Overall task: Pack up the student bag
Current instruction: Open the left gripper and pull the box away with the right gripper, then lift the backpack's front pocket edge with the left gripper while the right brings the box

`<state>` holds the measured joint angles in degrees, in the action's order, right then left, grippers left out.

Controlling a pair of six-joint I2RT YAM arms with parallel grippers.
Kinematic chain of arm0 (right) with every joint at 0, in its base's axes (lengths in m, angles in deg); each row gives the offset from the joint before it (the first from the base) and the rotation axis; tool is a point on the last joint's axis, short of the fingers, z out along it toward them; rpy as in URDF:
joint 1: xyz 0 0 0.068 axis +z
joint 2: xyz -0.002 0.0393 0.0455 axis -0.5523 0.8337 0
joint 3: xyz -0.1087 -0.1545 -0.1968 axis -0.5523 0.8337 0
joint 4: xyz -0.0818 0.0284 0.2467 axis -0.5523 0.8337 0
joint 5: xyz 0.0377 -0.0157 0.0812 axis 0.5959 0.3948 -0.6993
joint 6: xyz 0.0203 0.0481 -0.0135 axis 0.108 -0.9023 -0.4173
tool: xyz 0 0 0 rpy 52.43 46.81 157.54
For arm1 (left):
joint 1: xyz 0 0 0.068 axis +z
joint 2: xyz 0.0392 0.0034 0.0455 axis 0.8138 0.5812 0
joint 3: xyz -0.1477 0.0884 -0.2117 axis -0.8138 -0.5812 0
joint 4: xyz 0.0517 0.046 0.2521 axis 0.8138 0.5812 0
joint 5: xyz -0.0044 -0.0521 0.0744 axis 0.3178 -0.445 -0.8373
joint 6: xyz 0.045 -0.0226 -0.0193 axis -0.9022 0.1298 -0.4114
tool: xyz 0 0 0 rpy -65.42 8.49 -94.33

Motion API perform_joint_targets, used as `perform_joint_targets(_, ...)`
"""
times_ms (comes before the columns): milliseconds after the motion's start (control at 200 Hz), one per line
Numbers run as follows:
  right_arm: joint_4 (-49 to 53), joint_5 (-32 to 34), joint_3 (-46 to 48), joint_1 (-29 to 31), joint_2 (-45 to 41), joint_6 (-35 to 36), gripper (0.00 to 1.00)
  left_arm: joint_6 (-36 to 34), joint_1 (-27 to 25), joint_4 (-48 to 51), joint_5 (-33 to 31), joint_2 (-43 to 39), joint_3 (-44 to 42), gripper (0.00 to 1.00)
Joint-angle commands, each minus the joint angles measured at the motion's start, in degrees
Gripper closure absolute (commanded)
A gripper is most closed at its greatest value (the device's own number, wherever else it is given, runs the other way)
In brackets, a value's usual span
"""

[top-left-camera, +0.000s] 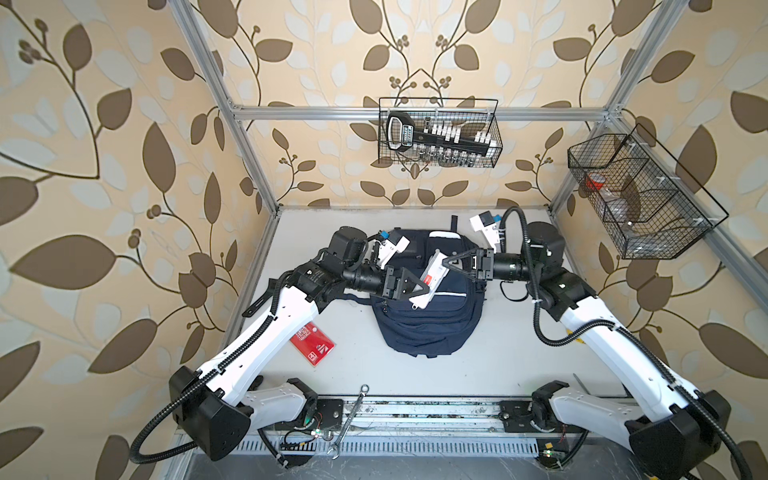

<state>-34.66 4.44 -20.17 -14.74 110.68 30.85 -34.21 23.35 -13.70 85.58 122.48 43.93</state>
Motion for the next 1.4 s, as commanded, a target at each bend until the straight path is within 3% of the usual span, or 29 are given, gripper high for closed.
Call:
perform_joint_targets(0, 11.87, 12.31, -0.56, -5.98, -3.72, 4.49, 1.0, -12.6, -3.08, 12.16, -24.01, 2.83, 2.19, 0.2)
perform_joint_targets(125, 21.82, 23.75, 1.97, -13.04, -6.02, 4.49, 1.0, -19.13, -12.72, 16.45, -45.56, 10.51, 3.6, 0.27)
perform_joint_targets(315, 23.5, 23.82, 8.66, -16.66, -6.97, 1.45, 1.0, -23.52, -19.63, 12.69, -59.05, 17.74, 4.28, 0.25)
perform_joint_targets(610, 22.21, 21.48, 11.9, -16.76, -8.88, -0.51, 1.0, -28.03, -20.39, 6.18, -61.82, 21.24, 4.01, 0.2)
perform_joint_targets(850, 22.18, 21.37, 10.94, -16.94, -9.57, -1.52, 1.0, -31.81, -20.92, 3.21, -52.37, 18.53, -0.3, 0.21)
perform_joint_targets(920, 22.19, 21.04, 10.74, -16.96, -9.71, -1.79, 1.0, -31.69, -20.92, 1.49, -53.44, 17.93, -1.7, 0.21)
perform_joint_targets(990, 22.18, 21.03, 10.51, -16.98, -9.87, -2.05, 1.0, -30.85, -20.85, 1.06, -58.12, 19.41, -1.36, 0.27)
perform_joint_targets(1155, 22.27, 20.76, 9.6, -17.03, -10.69, -2.14, 1.0, -28.63, -19.16, -0.38, -61.68, 23.27, 0.81, 0.64)
perform_joint_targets(1229, 22.44, 20.56, 9.51, -17.03, -11.2, -2.07, 1.0, -27.71, -17.93, -1.23, -59.91, 22.67, 1.69, 0.66)
perform_joint_targets(1394, 23.13, 20.84, 9.69, -17.03, -12.33, -2.22, 1.0, -27.67, -14.91, -2.5, -54.67, 23.24, 3.4, 1.0)
